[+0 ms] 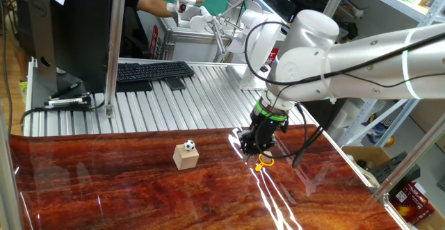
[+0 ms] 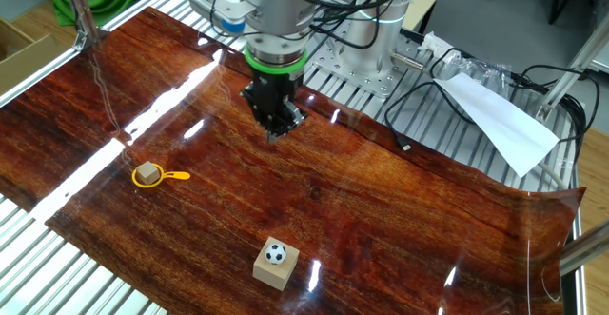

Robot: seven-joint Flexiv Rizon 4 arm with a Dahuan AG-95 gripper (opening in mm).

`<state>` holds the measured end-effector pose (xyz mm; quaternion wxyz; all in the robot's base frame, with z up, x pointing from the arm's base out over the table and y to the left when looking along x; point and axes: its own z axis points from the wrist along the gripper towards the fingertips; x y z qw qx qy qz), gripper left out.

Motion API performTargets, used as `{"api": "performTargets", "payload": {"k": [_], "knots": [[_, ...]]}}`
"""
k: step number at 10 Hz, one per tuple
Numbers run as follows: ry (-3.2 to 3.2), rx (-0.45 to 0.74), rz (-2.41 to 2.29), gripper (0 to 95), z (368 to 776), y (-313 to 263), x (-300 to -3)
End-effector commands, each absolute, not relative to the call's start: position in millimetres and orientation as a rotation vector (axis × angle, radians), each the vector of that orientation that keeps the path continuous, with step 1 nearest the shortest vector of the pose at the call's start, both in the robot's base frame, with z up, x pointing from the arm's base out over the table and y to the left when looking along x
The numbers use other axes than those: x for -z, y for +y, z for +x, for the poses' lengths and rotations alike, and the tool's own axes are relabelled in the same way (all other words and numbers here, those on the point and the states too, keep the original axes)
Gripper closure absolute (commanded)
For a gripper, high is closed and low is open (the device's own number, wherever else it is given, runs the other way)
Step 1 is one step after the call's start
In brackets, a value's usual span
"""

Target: Attach the bubble ring to the ball

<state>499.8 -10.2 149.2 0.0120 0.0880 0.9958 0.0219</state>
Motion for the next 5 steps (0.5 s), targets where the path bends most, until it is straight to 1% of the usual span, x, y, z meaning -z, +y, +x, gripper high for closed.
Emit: {"api": "performTargets", "payload": {"k": [1,5], "knots": [[3.103,-0.076,0.283,95.0,502,-12,-145],[3.090,-0.069,0.343,95.0,510,-14,-132]]}}
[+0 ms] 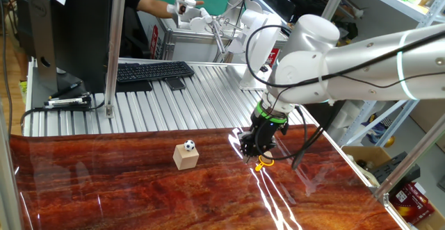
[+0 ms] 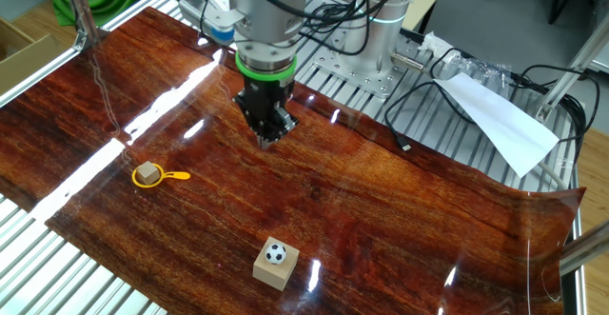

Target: Attach the bubble ring to the ball

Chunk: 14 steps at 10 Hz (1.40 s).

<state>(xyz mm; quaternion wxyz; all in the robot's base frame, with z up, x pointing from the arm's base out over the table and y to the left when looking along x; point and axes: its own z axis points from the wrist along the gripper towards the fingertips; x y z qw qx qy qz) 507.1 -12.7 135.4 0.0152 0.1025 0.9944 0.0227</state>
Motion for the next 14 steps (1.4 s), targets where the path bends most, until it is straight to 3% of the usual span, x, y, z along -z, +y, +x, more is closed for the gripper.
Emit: {"api": "performTargets", "payload": {"k": [1,14], "knots": [[3.090,-0.069,0.351,95.0,511,-16,-131],[3.017,-0.026,0.766,95.0,564,-58,-96]]}}
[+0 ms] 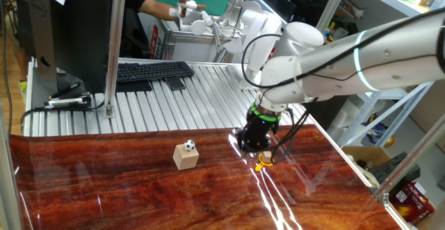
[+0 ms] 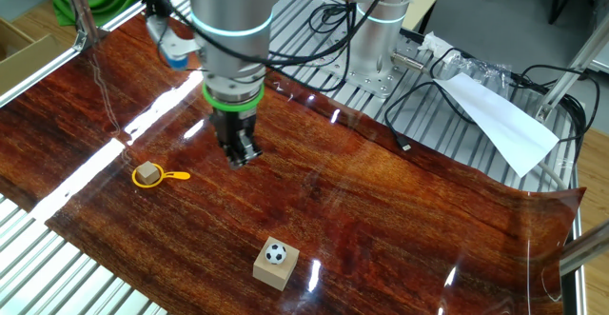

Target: Attach the bubble ring to the ball

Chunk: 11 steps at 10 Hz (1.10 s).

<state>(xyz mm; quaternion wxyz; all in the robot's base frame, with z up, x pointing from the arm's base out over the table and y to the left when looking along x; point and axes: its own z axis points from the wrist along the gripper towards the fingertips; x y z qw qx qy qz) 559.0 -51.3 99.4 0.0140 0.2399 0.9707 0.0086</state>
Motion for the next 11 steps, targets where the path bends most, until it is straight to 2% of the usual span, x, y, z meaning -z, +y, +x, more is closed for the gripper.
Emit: {"api": "performTargets", "payload": {"k": [1,6,11], "knots": [[3.016,-0.026,0.770,95.0,566,-62,-95],[2.972,0.011,0.887,95.0,579,-78,-89],[2.940,-0.002,0.983,95.0,598,-105,-81]]}}
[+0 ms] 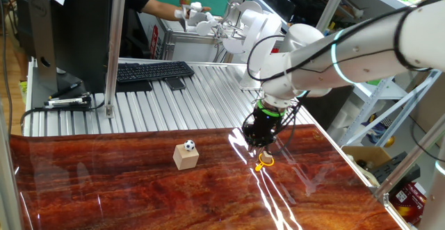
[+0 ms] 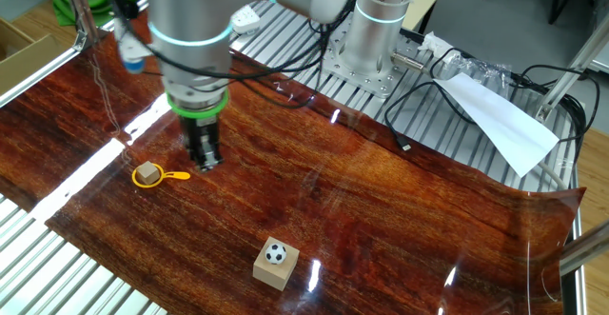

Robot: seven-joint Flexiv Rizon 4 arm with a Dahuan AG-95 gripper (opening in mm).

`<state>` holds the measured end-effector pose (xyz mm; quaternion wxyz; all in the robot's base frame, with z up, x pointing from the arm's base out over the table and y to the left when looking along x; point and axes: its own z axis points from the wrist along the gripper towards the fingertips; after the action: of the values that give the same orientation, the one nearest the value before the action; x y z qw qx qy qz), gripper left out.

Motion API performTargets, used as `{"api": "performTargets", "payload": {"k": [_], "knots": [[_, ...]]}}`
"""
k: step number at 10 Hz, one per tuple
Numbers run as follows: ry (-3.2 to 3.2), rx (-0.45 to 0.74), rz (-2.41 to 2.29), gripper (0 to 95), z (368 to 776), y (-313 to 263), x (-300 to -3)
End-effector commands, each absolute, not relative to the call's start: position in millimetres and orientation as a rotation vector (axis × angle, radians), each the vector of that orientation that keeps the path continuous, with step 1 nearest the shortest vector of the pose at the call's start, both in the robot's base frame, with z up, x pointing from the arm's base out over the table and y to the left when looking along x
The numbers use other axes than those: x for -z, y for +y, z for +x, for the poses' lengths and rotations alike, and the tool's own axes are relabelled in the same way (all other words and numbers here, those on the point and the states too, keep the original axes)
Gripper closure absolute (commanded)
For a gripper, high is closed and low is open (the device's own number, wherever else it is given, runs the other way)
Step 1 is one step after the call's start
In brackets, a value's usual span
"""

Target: Attach the bubble ring to the ball

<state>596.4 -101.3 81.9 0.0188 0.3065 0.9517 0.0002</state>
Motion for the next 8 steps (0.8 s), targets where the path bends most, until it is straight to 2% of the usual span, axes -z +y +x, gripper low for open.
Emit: {"api": "performTargets", "payload": {"k": [1,8], "knots": [[2.921,-0.012,1.002,95.0,603,-111,-78],[2.912,-0.052,1.048,95.0,593,-125,-74]]}}
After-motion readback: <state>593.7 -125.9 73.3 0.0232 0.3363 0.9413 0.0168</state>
